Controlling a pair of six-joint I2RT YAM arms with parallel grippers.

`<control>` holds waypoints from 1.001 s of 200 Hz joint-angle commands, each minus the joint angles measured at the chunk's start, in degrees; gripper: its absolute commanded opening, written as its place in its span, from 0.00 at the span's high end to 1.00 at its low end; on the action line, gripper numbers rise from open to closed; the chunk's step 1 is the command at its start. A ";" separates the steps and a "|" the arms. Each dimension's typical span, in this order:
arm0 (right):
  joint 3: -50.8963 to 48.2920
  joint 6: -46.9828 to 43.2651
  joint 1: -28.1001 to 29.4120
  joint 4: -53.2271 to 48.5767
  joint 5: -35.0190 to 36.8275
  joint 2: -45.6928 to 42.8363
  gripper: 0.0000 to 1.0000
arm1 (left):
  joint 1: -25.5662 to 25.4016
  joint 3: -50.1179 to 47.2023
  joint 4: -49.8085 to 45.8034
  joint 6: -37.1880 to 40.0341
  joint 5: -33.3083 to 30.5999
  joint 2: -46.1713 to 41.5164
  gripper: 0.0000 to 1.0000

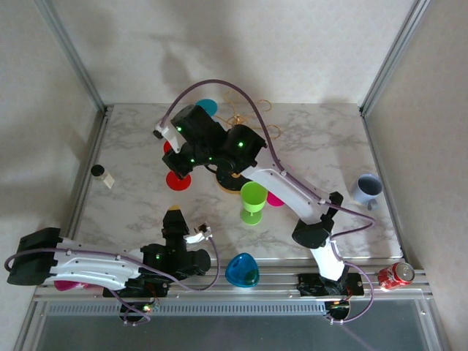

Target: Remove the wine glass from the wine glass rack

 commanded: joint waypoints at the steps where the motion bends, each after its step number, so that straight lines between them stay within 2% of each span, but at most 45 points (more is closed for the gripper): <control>1: -1.85 2.22 -0.30 1.71 3.16 -3.20 1.00 | 0.12 -0.08 0.50 -0.63 -3.22 -1.43 0.61; 39: -8.01 4.04 -1.06 4.18 4.34 -7.11 1.00 | 0.40 2.35 -1.12 -3.43 -4.22 -2.95 0.58; 88: -13.15 5.45 -1.10 5.17 3.57 -9.81 1.00 | 0.41 6.76 -5.10 -8.82 -5.16 -3.52 0.58; 200: -26.83 9.98 -1.10 10.09 5.95 -18.31 1.00 | 0.46 9.38 -6.43 -13.05 -6.36 -8.89 0.56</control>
